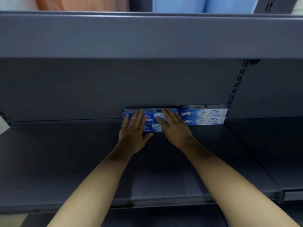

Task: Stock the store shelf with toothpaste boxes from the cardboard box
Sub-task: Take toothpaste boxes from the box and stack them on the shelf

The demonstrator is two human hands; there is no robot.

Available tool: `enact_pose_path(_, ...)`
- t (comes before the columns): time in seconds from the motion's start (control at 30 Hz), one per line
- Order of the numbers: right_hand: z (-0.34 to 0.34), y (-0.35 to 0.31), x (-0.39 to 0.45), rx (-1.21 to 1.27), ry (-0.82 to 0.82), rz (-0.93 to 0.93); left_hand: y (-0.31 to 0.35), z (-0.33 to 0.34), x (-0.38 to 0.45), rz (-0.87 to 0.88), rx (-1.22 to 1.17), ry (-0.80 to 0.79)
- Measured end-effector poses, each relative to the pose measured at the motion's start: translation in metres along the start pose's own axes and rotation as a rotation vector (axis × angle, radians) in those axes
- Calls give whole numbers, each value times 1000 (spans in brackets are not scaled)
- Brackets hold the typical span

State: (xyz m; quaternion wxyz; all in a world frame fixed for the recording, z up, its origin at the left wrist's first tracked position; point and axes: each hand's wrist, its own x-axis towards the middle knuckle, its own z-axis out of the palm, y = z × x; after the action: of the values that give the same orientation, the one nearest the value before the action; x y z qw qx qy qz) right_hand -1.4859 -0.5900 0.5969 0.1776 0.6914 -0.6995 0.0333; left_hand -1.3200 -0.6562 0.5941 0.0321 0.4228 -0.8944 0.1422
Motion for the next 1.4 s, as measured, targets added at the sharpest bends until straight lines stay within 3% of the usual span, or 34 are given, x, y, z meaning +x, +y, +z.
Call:
enact_pose_path(0.57,-12,-6,23,-134,-266,116,-5,-27,22,-7,-2,-232)
enact_pose_path(0.77,-33,-13,1,-122,-246,157,0,-35,3,13,10,-161)
enact_pose_path(1.1,-52,-25,-87,-108,-272,295,49,-45,-66,26,-249,-157)
enact_pose_path(1.2,-58,-28,-120,-81,-220,292,66,-47,-91,27,-234,-139)
enact_pose_path(1.4,-52,-32,-191,-114,105,263,108,-50,-144,20,-185,-23)
